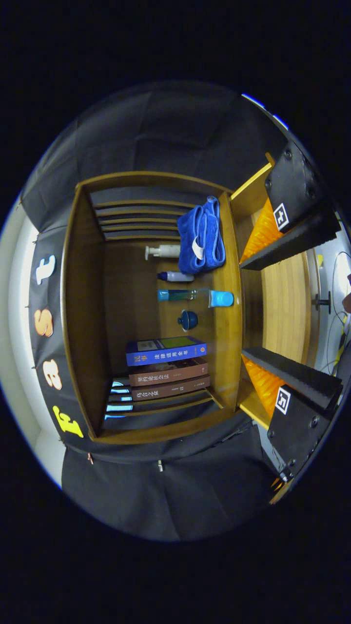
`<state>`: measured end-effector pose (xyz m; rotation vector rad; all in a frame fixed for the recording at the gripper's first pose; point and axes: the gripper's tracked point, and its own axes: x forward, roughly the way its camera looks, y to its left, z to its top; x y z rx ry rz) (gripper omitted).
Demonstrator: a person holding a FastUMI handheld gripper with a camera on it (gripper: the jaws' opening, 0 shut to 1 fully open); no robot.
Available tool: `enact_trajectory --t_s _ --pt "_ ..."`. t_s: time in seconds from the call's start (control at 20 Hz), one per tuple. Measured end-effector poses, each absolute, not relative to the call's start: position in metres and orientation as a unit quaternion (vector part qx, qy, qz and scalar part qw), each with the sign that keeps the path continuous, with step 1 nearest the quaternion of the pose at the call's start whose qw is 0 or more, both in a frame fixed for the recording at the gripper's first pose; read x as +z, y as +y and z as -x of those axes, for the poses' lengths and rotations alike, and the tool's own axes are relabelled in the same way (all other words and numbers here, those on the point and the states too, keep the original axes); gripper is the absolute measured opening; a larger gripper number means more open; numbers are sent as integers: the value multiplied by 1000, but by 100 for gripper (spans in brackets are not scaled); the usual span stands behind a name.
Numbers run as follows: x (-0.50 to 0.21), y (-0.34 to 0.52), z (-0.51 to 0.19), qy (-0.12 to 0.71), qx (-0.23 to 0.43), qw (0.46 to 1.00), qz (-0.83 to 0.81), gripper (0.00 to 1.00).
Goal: Pull open the drawer, take out the items inside it, and place them on the countertop above the cabinet.
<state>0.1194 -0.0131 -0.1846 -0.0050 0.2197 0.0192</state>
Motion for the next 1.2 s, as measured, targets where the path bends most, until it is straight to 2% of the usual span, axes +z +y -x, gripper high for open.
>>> enact_trajectory --t_s 0.35,0.65,0.9,1.2 --pt "-268 -21 -67 91 -4 996 11 100" --pt "-323 -29 -64 117 -10 993 5 100" --pt "-341 -27 -77 125 -5 992 14 100" --pt "-337 -27 -79 91 -5 996 26 100"
